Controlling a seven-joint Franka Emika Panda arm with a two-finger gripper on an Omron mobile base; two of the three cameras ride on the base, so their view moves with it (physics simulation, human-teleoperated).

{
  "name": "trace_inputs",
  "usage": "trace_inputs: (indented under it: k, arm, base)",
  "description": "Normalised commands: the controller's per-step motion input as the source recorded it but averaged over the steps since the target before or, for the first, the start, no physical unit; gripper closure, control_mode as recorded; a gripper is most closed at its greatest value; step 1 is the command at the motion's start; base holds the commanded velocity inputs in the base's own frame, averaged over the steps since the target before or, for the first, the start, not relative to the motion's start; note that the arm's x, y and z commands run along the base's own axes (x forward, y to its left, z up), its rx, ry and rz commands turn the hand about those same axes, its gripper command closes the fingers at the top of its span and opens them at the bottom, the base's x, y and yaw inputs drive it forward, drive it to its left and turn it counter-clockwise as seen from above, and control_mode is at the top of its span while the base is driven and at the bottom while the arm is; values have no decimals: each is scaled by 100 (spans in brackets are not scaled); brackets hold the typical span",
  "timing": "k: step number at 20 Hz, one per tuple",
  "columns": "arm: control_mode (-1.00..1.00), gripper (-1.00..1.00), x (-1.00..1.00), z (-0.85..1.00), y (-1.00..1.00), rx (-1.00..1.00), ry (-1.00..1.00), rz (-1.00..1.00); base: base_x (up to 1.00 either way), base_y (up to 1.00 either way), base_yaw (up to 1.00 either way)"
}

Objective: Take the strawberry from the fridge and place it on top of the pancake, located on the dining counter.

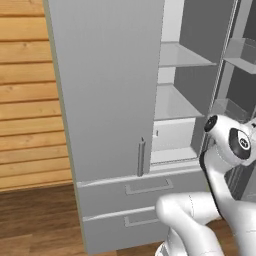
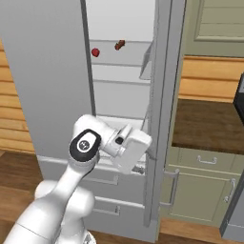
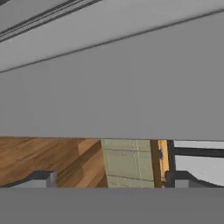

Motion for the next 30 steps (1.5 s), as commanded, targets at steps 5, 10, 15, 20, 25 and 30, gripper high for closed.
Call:
trace_inputs:
  k: [5, 10, 15, 20, 25, 30]
  arm:
    - [-100, -100, -34, 5, -42, 3, -10, -2]
    - [-100, -100, -45, 5, 75, 2, -12, 10]
    - [-100, -100, -8, 32, 100, 27, -10, 0]
    - [-100, -100, 52, 4, 100, 57, -9, 0]
    - [-100, -100, 76, 17, 99, 62, -12, 1]
    - [-100, -100, 100, -9, 92, 49, -15, 22]
  base:
    - [0, 0, 0]
    - [0, 0, 0]
    - [0, 0, 0]
    - [0, 0, 0]
    - [0, 0, 0]
    - [0, 0, 0]
